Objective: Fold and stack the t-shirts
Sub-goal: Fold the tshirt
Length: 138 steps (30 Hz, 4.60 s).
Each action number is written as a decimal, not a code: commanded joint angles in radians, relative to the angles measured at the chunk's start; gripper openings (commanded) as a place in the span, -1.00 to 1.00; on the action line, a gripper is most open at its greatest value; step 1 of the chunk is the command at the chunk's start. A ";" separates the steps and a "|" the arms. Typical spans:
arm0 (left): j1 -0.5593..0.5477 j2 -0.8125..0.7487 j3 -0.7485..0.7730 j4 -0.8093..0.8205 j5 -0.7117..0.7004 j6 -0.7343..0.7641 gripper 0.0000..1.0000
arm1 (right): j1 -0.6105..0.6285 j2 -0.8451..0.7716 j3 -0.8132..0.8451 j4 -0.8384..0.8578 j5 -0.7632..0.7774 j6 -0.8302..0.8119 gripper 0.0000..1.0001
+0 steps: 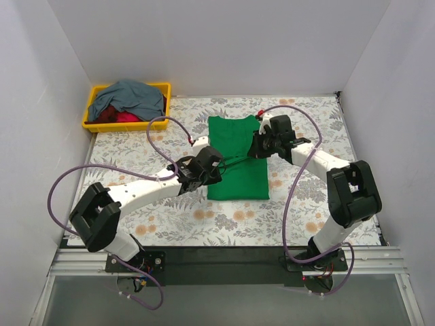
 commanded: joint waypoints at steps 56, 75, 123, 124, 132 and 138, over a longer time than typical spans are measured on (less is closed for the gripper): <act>0.348 0.372 0.040 0.611 0.471 -0.017 -0.88 | -0.252 0.316 -0.051 0.408 -0.571 0.161 -0.54; 0.391 0.151 -0.067 0.571 0.538 0.000 -0.59 | -0.307 0.067 -0.224 0.521 -0.683 0.278 -0.36; 0.228 -0.497 -0.628 0.332 0.372 -0.202 -0.56 | 0.065 0.160 -0.499 0.921 -0.571 0.545 -0.39; 0.228 -0.496 -0.628 0.330 0.369 -0.195 -0.53 | 0.064 0.187 -0.498 0.926 -0.568 0.545 -0.39; 0.227 -0.451 -0.582 0.290 0.354 -0.153 -0.11 | 0.056 0.245 -0.527 0.928 -0.557 0.520 -0.41; 0.221 -0.350 -0.486 0.230 0.309 -0.107 0.20 | 0.049 -0.002 -0.513 0.764 -0.525 0.462 -0.37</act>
